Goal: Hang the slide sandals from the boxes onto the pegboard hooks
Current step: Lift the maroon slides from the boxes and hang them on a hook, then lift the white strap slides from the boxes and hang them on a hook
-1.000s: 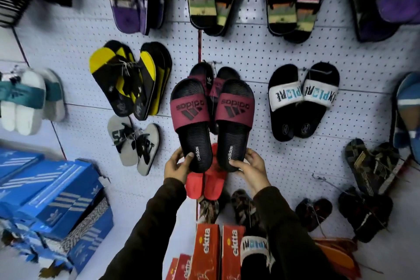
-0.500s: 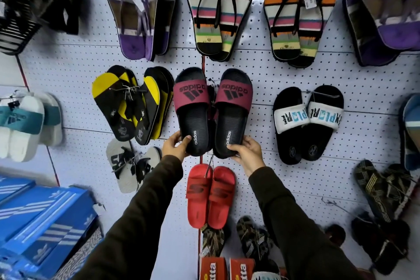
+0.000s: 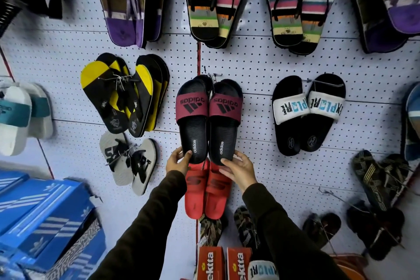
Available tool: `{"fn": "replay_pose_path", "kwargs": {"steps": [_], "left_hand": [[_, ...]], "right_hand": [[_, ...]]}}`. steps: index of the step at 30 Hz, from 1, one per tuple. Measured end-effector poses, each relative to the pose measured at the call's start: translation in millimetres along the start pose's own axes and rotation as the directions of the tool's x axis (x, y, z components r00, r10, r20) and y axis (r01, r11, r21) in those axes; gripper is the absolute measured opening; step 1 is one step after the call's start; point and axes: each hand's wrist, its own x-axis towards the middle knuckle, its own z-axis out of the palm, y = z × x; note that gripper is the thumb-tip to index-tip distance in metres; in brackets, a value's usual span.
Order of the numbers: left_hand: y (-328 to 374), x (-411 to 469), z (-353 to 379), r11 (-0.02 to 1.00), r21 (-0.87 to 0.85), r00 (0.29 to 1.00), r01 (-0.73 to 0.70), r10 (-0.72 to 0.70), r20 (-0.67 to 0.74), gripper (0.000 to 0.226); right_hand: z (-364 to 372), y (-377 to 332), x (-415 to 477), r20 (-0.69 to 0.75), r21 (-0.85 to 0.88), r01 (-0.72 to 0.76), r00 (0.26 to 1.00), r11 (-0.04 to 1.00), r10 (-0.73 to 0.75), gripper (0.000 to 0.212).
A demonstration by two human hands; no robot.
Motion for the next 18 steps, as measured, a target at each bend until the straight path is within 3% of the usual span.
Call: {"fn": "replay_pose_path", "kwargs": {"steps": [5,8,12,15,18], "left_hand": [[-47,-27,9,0.991,0.049,0.992,0.125,-0.125,-0.014,0.038],[-103,-40,12,0.95,0.193,0.969,0.245,-0.244,-0.029,0.066],[-215,-52,9,0.836,0.375,0.908,0.401,-0.418,-0.04,0.05],[-236,-110,17,0.728,0.507,0.861,0.463,-0.505,-0.061,0.047],[-245,-167,31,0.62,0.617,0.817,0.484,-0.574,-0.065,0.042]], "right_hand": [[-41,19,-18,-0.007,-0.042,-0.096,0.995,0.994,0.096,0.052],[-81,39,-26,-0.11,-0.134,-0.165,0.982,0.977,0.151,0.046],[-157,74,-49,-0.308,-0.313,-0.298,0.93,0.902,0.2,0.038],[-217,99,-80,-0.45,-0.464,-0.397,0.876,0.792,0.175,0.036],[-284,127,-120,-0.559,-0.457,-0.564,0.784,0.687,0.271,0.05]]}}
